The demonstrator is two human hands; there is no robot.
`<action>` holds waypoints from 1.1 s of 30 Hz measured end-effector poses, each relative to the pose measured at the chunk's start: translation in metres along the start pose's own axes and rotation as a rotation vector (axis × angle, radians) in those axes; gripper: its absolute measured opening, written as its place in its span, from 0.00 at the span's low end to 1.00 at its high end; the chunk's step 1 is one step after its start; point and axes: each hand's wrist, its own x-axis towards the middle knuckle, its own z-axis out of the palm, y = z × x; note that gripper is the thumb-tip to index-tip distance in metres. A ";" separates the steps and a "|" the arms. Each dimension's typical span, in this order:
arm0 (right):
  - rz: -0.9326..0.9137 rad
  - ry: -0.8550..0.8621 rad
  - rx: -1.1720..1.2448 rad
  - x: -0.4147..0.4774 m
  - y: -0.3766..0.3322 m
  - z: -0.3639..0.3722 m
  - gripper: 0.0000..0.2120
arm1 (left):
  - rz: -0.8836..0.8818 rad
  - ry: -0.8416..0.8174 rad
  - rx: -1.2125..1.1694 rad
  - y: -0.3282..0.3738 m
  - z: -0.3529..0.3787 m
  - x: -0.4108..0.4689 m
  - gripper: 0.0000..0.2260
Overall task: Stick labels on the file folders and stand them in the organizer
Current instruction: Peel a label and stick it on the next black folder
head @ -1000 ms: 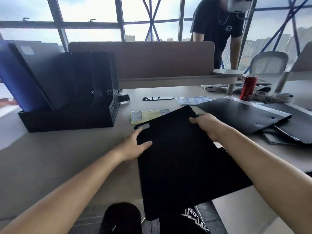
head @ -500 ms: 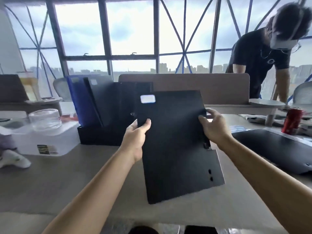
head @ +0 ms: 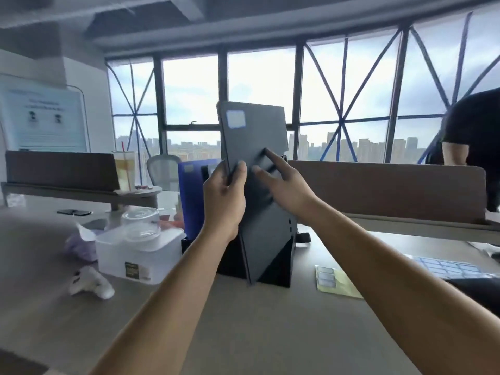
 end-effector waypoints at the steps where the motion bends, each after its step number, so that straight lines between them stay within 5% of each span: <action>1: -0.021 0.002 0.023 0.012 -0.005 0.007 0.32 | 0.026 -0.010 0.000 0.000 -0.006 0.012 0.08; 10: -0.107 -0.122 0.355 0.117 -0.010 0.042 0.29 | -0.027 -0.334 -0.055 -0.035 -0.056 0.102 0.21; 33: 0.007 -0.148 0.402 0.192 0.095 0.106 0.32 | -0.171 -0.255 -0.121 -0.144 -0.065 0.132 0.21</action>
